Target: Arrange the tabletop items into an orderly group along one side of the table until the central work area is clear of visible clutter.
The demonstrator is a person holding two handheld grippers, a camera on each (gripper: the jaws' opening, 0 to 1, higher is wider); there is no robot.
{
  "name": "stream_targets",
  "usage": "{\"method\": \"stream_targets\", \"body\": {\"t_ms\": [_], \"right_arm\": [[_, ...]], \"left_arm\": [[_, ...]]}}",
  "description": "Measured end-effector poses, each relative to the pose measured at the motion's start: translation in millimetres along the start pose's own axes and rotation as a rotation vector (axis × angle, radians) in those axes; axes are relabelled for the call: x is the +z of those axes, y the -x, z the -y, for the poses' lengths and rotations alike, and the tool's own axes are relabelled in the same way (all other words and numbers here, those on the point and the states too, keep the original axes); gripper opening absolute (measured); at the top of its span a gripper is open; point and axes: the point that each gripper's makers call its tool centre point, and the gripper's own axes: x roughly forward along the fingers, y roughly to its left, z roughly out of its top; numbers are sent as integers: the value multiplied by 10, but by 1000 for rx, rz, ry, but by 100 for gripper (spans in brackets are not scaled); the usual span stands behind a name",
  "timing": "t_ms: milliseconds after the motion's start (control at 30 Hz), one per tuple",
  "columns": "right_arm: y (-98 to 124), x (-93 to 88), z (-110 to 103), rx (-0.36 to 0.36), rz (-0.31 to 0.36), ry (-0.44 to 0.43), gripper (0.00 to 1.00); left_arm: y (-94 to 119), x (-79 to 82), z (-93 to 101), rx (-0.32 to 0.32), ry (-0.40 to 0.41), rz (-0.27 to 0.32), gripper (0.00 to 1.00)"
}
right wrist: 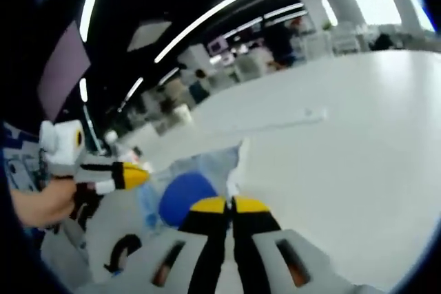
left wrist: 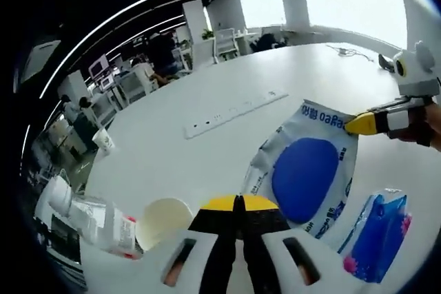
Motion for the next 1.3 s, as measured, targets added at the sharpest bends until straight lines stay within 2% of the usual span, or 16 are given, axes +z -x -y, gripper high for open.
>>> {"method": "stream_targets", "body": {"t_ms": [100, 167, 267, 333, 367, 433, 533, 600, 667, 767, 933, 1067, 1300], "right_arm": [[-3, -41, 5, -20, 5, -36, 0], [-5, -58, 4, -33, 1, -28, 0], [-24, -77, -19, -42, 5, -40, 0], [-45, -117, -27, -42, -3, -57, 0], [-30, -148, 52, -97, -1, -61, 0], [-48, -53, 48, -99, 84, -157, 0], [-65, -129, 149, -165, 51, -121, 0], [-85, -109, 160, -173, 81, -175, 0], [-80, -95, 164, -184, 90, -165, 0], [-88, -96, 158, -193, 94, -166, 0], [-117, -134, 177, -207, 92, -175, 0], [-111, -141, 173, -215, 90, -169, 0], [-92, -198, 147, -224, 83, -170, 0]], "left_arm": [[-61, 21, -35, 11, -11, 2, 0], [-95, 27, -62, 20, -22, 1, 0], [-111, 91, -163, 73, -48, 23, 0], [-124, 125, -179, 72, -43, 29, 0], [-147, 146, -188, 70, -32, 33, 0], [-182, 145, -182, 70, -36, 36, 0], [-202, 149, -135, 56, -42, 39, 0], [-174, 151, -108, 52, -47, 43, 0], [-137, 141, -100, 53, -51, 46, 0], [-64, 111, -87, 51, -34, 53, 0], [-14, -123, -67, 47, -7, 23, 0], [19, -227, -107, 56, 25, 9, 0], [72, -275, -120, 60, 46, 2, 0]]}}
